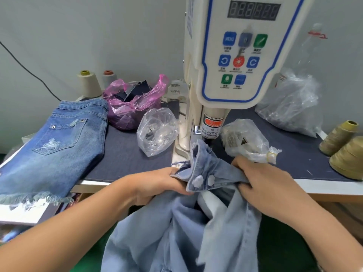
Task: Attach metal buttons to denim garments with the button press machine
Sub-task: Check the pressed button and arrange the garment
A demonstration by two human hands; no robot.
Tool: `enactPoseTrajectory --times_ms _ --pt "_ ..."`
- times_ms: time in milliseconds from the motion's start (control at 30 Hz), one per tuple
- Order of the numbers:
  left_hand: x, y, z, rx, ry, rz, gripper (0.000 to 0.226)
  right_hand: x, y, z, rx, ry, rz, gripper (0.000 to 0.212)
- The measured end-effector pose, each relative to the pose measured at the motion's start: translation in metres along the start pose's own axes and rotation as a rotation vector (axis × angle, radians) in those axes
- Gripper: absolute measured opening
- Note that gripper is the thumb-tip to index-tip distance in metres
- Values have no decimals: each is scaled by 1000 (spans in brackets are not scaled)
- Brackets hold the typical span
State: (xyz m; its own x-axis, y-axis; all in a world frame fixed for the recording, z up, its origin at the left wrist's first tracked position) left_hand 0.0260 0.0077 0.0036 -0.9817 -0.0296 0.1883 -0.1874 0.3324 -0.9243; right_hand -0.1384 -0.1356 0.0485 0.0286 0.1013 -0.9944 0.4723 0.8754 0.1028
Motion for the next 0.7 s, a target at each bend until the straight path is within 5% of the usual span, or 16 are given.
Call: enactPoseTrajectory --times_ms 67,133,233,367,433,467,567,700 --pt "5 -6 4 -5 14 170 29 -3 1 3 58 -152 -8 22" --pt "11 -13 6 -2 47 430 33 1 1 9 78 -193 332 31" --pt "8 -18 10 69 -47 821 22 15 -2 11 171 11 953 32" --pt "-5 -19 3 171 -214 768 8 26 -5 5 176 306 1276 33" --pt "-11 -13 3 117 -258 623 12 20 -3 5 115 407 1190 16" --pt "-15 -10 4 77 -274 599 26 17 -2 4 65 447 961 33" --pt "-20 -4 3 18 -267 511 51 16 -8 11 64 220 323 27" --pt "-23 -2 1 -7 -208 351 47 16 -11 18 105 -161 566 12"
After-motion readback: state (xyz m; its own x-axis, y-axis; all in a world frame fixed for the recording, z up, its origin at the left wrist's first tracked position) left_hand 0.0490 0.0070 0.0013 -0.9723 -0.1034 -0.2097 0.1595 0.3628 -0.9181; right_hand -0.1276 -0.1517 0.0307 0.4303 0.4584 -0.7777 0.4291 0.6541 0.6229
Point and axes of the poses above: each hand's wrist, its own z-axis towards the middle knuckle, its own x-axis out of the palm, y = z × x, the point moved 2 cm from there along z, towards the middle knuckle, and after that the axes turned 3 degrees about y, right-handed, at the moved point
